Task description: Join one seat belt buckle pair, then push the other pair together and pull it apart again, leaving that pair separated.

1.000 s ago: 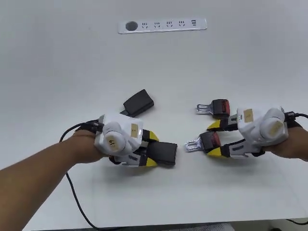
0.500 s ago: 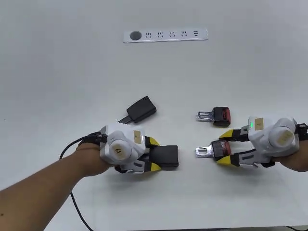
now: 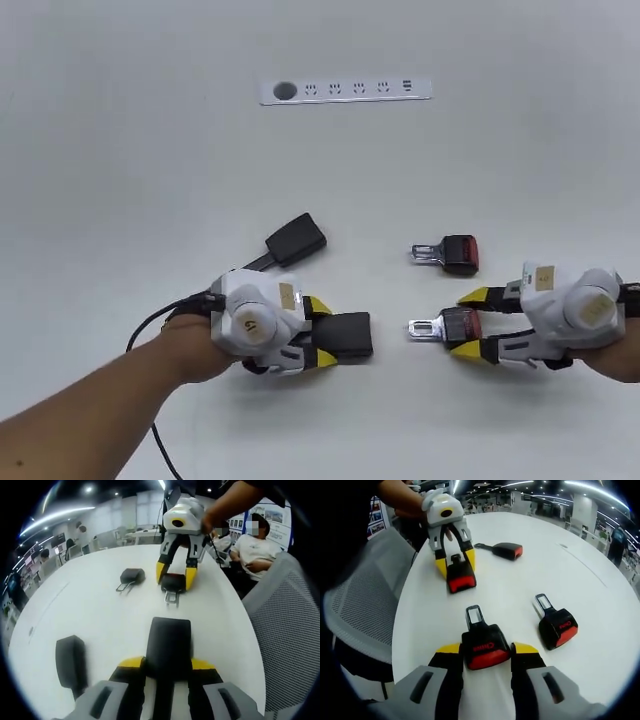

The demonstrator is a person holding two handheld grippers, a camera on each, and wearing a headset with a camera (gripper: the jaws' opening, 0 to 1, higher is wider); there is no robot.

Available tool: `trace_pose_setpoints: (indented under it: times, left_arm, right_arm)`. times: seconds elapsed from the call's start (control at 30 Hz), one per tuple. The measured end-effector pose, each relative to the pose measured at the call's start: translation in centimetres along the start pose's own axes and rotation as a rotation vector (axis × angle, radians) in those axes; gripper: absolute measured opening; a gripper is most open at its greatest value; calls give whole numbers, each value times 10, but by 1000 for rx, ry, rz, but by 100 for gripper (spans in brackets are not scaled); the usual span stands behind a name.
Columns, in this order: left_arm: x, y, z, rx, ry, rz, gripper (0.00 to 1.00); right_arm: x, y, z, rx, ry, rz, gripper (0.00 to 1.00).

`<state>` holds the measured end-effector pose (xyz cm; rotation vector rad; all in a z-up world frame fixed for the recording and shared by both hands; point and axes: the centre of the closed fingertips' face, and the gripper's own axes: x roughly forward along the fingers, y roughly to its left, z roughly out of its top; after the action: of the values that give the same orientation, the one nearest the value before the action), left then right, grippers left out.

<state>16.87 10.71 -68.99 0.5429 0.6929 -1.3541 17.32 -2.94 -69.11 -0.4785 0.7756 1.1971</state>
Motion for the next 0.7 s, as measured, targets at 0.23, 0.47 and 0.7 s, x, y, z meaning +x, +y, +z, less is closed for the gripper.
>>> trace_pose_setpoints:
  times: [0.23, 0.47, 0.7]
  left_arm:
    - [0, 0, 0, -8, 6, 4, 34]
    - [-1, 0, -1, -15, 15, 1, 34]
    - [0, 1, -1, -8, 22, -4, 34]
  right_arm:
    - [8, 12, 18, 14, -42, 17, 36]
    - [18, 18, 32, 23, -73, 23, 36]
    - [25, 18, 35, 31, -87, 28, 36]
